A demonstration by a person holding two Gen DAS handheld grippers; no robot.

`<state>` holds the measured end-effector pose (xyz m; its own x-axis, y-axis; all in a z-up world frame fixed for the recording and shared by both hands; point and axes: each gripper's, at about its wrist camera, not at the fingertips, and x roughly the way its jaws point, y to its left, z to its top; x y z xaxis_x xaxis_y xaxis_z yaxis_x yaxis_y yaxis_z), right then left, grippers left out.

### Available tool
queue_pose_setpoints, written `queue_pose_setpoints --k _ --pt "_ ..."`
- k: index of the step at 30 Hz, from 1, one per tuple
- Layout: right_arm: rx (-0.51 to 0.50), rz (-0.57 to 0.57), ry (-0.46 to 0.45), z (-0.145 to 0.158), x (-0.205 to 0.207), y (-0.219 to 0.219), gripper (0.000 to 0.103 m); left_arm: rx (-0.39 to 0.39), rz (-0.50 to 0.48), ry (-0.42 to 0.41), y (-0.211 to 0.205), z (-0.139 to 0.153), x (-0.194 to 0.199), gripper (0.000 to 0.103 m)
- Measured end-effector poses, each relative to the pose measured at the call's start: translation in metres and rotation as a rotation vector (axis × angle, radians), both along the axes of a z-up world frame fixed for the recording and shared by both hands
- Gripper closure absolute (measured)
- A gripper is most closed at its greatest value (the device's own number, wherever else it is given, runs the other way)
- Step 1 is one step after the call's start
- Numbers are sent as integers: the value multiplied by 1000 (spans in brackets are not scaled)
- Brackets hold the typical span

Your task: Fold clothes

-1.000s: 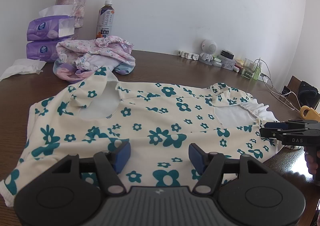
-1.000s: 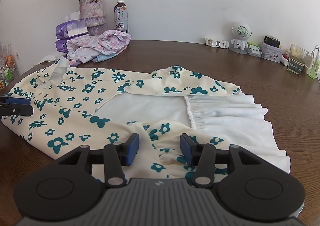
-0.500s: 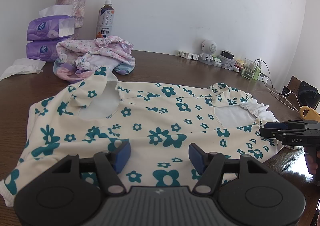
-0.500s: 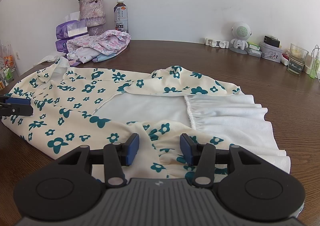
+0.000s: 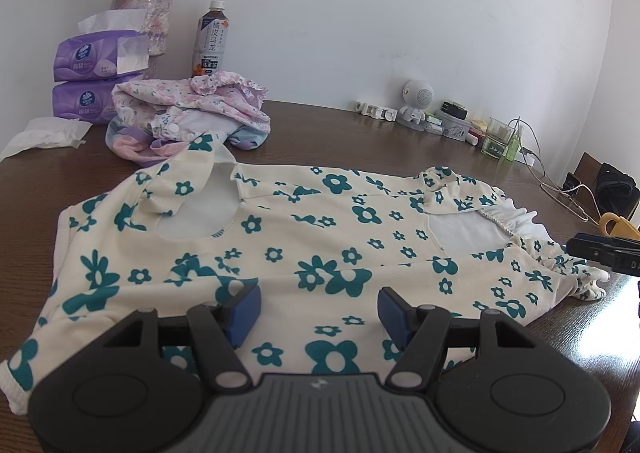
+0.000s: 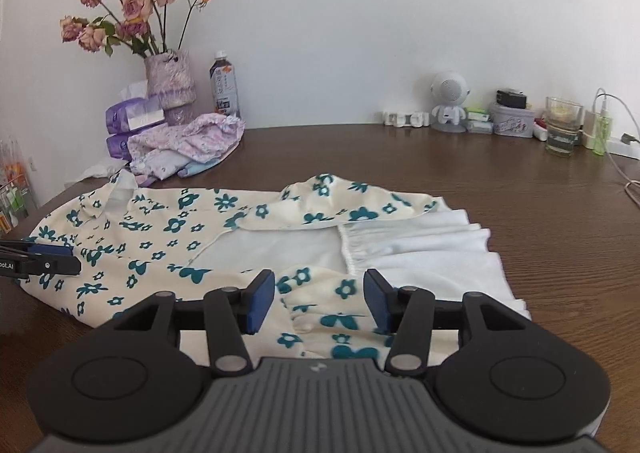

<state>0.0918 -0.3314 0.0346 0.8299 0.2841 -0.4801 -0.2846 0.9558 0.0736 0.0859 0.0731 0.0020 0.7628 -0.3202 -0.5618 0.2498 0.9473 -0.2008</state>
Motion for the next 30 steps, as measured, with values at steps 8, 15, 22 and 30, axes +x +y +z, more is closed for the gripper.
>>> queue_pose_setpoints --k 8,15,22,30 --pt "-48 -114 42 -9 -36 -58 44 -1 9 1 -1 0 -1 38" --pt "-52 -103 77 -21 -37 -59 37 2 8 0 -1 0 -1 38" --pt "6 -110 111 -25 -23 -68 100 6 41 -9 -4 4 -6 46" --pt "-21 -135 76 -22 -4 -70 101 -38 28 -24 -24 13 -17 45"
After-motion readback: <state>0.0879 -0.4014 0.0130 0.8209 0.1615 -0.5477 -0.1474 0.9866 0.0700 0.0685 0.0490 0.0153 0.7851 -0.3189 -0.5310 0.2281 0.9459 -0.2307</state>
